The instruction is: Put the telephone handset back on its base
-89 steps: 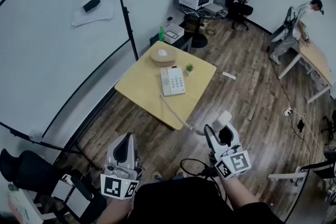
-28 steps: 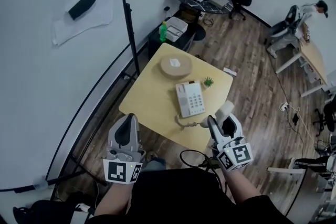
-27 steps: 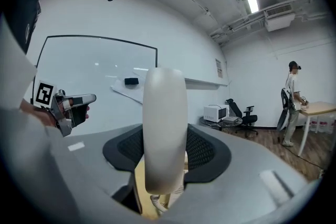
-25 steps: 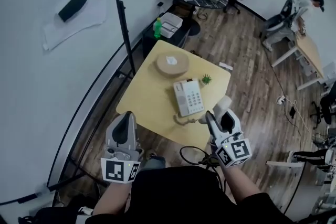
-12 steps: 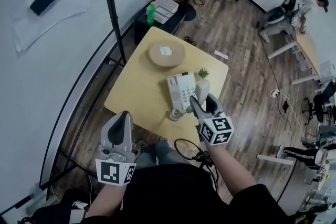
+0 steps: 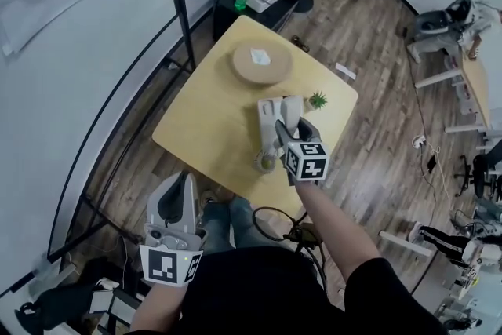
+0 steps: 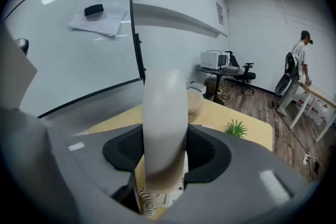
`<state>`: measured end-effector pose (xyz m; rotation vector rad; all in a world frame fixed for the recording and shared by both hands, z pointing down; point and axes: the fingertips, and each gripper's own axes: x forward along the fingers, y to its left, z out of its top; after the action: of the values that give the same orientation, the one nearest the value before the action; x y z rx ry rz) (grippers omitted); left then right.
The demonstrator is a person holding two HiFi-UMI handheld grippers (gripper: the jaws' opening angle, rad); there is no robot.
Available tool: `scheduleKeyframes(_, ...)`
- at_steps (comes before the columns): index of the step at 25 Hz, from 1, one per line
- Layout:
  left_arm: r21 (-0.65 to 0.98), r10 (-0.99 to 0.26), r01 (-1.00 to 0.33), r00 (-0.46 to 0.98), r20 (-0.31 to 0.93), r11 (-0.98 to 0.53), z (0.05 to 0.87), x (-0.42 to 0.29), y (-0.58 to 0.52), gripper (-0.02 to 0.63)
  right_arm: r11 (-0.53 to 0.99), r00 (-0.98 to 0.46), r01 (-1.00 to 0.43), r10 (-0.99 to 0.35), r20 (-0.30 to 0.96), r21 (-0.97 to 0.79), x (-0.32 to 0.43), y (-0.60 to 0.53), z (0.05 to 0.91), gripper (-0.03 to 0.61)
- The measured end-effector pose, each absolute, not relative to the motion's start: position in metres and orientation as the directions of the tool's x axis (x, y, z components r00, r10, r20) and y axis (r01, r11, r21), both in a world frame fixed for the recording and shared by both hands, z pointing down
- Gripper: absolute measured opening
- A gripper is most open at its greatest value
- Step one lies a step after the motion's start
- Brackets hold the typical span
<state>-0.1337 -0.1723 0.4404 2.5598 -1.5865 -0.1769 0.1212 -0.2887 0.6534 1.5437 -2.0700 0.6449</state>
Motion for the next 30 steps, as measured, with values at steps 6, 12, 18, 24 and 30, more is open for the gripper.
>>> scheduleKeyframes(6,0.17,-0.898,-0.884,0.441,-0.01,-0.436,0.457,-0.135,-0.174,0.0,0.239,-0.228,-0.967,-0.688,0.689,-0.081,0.117,-0.298,0.699,0.221)
scheduleKeyframes(12,0.187,-0.901,-0.884,0.434,-0.008,-0.428,0.467,-0.137,-0.174,0.0,0.19,-0.197,-0.977,-0.623,0.757,-0.098,0.113,-0.296,0.73,0.221)
scheduleKeyframes(18,0.199,-0.9,-0.882,0.435,-0.001,-0.426,0.471,-0.138,-0.171,0.0,0.141,-0.168,-0.984,-0.566,0.807,-0.106,0.106,-0.297,0.747,0.221)
scheduleKeyframes(24,0.21,-0.906,-0.886,0.423,0.0,-0.414,0.474,-0.144,-0.17,0.0,0.119,-0.118,-0.991,-0.526,0.842,-0.065,0.099,-0.302,0.759,0.221)
scheduleKeyframes(30,0.23,-0.913,-0.889,0.408,-0.001,-0.397,0.479,-0.152,-0.169,0.0,0.089,-0.064,-0.996,-0.494,0.867,-0.023,0.1,-0.304,0.771,0.222)
